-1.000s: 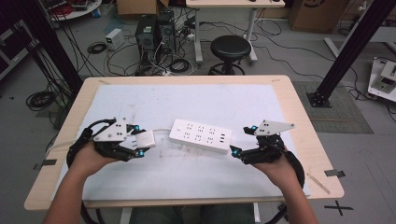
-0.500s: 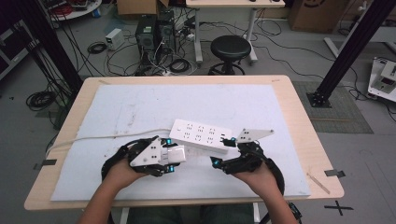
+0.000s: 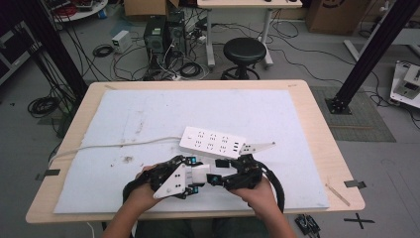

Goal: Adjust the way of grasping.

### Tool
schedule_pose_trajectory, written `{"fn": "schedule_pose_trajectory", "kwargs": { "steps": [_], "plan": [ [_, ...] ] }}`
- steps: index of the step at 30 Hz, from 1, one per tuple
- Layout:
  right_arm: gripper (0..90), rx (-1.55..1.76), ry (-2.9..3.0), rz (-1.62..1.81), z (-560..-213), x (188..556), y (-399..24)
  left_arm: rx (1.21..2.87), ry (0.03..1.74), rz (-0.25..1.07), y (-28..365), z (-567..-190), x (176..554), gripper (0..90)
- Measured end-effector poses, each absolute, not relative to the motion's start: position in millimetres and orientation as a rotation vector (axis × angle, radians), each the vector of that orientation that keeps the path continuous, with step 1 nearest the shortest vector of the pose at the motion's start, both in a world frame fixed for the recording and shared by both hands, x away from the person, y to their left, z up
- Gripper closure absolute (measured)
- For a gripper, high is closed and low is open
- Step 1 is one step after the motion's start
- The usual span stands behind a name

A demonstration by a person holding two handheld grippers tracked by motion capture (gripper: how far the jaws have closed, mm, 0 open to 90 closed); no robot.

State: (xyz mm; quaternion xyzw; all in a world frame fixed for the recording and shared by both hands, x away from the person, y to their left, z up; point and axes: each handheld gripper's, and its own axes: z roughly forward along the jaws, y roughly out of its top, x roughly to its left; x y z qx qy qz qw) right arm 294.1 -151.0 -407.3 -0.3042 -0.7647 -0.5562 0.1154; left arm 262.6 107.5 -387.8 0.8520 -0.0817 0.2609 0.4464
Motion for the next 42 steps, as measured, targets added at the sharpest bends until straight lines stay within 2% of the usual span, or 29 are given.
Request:
{"fn": "schedule_pose_trajectory", "kwargs": {
  "steps": [3,7,10,12,18,26,31,35,42],
  "plan": [
    [17.5,-0.888,-2.201,-1.626,-410.7,295.4,-147.4,2.109,-0.212,0.647,105.5,-388.6,261.9,42.5],
    [27.6,-0.859,-2.160,-1.605,-414.7,297.4,-142.4,2.100,-0.216,0.646,104.2,-387.6,262.1,42.5],
    [30.0,-0.858,-2.131,-1.600,-416.3,298.6,-140.8,2.099,-0.221,0.661,103.1,-387.0,261.0,42.5],
    [40.4,-0.819,-2.098,-1.611,-418.9,299.3,-138.9,2.097,-0.235,0.661,101.4,-387.3,259.5,42.5],
    [53.6,-0.792,-2.069,-1.610,-420.0,299.8,-137.6,2.097,-0.242,0.669,100.9,-386.4,259.4,42.5],
    [59.2,-0.800,-2.016,-1.582,-423.4,303.4,-140.7,2.110,-0.276,0.708,96.7,-387.0,259.6,42.4],
    [62.8,-0.796,-2.010,-1.574,-422.2,304.4,-141.9,2.122,-0.260,0.676,95.4,-387.9,263.6,41.1],
    [63.1,-0.829,-2.031,-1.578,-422.4,305.6,-144.9,2.100,-0.191,0.696,97.1,-385.8,264.0,28.4],
    [63.1,-0.899,-2.068,-1.643,-416.7,309.4,-164.3,2.051,-0.164,0.650,113.2,-374.2,261.4,23.4]
  ]
}}
